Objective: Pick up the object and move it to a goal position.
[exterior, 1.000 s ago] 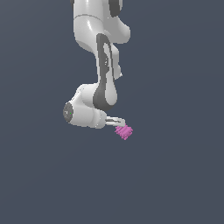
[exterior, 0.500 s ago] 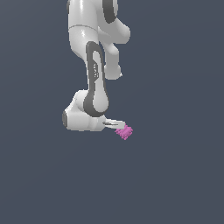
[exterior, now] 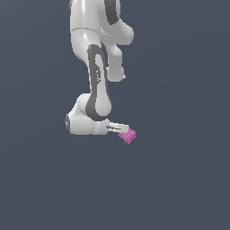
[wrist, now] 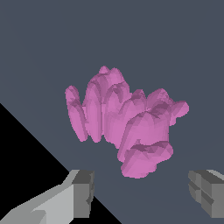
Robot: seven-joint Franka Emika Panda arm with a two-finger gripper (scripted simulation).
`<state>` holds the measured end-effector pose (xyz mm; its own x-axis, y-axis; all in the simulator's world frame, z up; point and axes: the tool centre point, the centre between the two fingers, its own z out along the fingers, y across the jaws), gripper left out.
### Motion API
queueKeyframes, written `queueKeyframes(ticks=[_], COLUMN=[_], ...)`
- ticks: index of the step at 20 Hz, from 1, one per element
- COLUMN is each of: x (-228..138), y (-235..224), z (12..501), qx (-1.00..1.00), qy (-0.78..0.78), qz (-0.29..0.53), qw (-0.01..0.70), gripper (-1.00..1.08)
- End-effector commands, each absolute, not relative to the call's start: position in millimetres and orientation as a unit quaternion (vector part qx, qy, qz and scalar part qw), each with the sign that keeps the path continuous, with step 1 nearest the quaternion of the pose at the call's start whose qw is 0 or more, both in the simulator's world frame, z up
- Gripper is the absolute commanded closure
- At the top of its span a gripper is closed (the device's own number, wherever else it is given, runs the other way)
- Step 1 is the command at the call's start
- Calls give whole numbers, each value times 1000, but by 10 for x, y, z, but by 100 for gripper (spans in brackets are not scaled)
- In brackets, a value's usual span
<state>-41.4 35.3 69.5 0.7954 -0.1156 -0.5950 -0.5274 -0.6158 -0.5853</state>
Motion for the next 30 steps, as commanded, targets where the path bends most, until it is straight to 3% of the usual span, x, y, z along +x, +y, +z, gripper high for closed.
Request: queueKeyframes(ticks=[1,7,8,21,30], x=[-444,-495,-495,-509,-726], y=[430,549,549,543,468], z=[646,568,568,571,623], qx=[-860,-859,-859,-859,-859], qy=[187,187,187,187,187], qz=[260,261,261,261,261], qw=[397,398,398,398,398], gripper=[-60,-60,108,108,108])
